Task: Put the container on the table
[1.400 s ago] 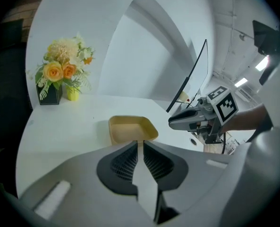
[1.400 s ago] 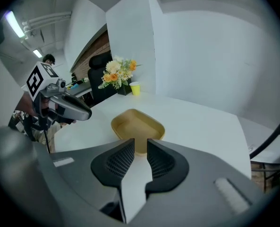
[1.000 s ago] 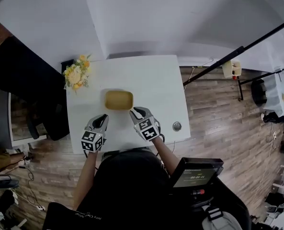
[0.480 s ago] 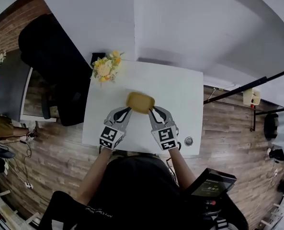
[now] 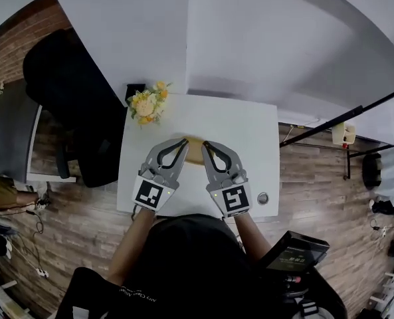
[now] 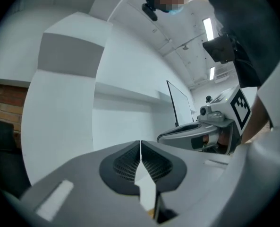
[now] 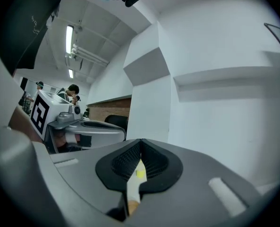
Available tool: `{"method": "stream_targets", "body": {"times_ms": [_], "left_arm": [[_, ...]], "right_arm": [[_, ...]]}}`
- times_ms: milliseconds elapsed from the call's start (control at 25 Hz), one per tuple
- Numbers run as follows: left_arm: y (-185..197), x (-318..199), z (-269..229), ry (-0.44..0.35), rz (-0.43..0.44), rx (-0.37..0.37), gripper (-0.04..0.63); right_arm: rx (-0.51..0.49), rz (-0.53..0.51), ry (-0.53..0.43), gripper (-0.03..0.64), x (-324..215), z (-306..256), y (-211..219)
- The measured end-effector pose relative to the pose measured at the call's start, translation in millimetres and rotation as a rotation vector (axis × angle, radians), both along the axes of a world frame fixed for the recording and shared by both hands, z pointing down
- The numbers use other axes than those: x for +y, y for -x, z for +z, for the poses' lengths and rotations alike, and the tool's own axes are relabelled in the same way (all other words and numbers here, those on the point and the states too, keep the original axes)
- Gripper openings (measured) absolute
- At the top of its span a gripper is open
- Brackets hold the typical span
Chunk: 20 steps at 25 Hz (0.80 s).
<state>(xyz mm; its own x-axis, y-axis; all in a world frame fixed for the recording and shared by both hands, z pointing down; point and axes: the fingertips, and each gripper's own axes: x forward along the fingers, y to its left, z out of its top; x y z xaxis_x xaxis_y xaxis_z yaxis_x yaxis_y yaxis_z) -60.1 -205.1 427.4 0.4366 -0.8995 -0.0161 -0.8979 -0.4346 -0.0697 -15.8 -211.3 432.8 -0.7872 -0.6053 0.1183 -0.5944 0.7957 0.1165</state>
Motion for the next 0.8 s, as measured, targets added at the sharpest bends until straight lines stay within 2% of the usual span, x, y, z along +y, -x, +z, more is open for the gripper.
{"method": "stream_targets", "body": {"times_ms": [120, 200, 480, 800], "left_arm": [[5, 5, -5, -0.017, -0.006, 0.018, 0.002], [7, 8, 0, -0.007, 0.006, 0.033, 0.002], [14, 11, 37, 0.061, 0.032, -0.010, 0.002], [9, 14, 57, 0.078, 0.055, -0.029, 0.002]], "right_arm": [[-0.005, 0.033, -0.052, 0.012, -1, -4, 4], [-0.008, 0.043, -0.048, 0.012, 2, 1, 6], [-0.044, 0.009, 0.090, 0.012, 13, 33, 14], [-0.049, 0.037, 0.145, 0.012, 14, 55, 9]]}}
